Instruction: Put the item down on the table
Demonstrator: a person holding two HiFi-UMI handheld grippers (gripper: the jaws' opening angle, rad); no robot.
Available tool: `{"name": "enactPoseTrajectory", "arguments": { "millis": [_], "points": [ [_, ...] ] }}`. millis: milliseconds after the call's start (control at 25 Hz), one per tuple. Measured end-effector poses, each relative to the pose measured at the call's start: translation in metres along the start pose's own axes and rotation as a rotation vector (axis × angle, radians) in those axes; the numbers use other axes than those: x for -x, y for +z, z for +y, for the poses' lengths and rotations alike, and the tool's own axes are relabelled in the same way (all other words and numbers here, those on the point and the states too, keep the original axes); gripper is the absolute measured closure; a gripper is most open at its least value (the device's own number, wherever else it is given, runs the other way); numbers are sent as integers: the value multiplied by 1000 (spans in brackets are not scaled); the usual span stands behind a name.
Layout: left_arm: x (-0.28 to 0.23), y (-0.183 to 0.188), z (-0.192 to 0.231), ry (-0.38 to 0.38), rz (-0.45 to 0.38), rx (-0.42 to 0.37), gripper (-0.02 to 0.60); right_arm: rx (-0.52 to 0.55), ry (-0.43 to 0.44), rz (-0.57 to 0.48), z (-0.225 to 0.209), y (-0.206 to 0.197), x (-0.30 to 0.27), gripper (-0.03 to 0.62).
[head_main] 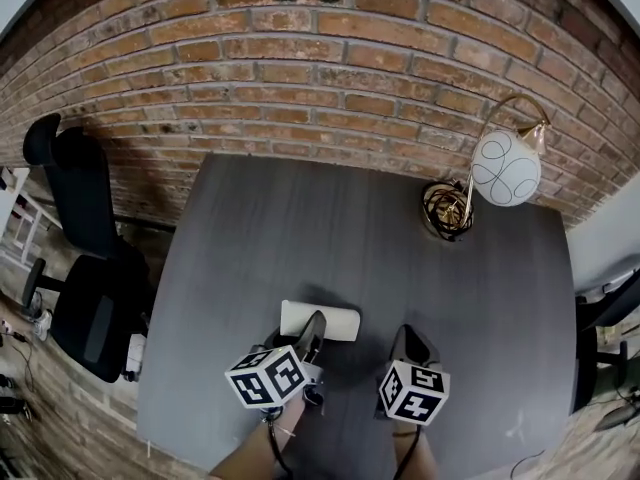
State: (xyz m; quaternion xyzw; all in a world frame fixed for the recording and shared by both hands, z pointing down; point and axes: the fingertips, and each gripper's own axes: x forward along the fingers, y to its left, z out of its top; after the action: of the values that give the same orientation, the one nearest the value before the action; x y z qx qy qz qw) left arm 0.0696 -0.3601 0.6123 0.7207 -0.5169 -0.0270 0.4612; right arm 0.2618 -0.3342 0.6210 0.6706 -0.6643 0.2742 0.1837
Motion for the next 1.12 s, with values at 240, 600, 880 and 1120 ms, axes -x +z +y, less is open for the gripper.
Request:
{"name": "enactPoseTrajectory", "arguments": {
  "millis": [240, 600, 880, 1120],
  "points": [
    [7, 5, 18, 66, -8, -30, 362, 4, 17, 9, 9, -3, 1, 562],
    [14, 5, 43, 169, 4, -79, 285, 1, 26, 18, 13, -9, 3, 562],
    [15, 5, 55, 214, 6, -114, 262, -5, 34, 27, 13, -14, 4, 562],
    [17, 1, 62, 243, 11, -122, 253, -2, 40, 37, 12, -18, 5, 562]
  ]
}}
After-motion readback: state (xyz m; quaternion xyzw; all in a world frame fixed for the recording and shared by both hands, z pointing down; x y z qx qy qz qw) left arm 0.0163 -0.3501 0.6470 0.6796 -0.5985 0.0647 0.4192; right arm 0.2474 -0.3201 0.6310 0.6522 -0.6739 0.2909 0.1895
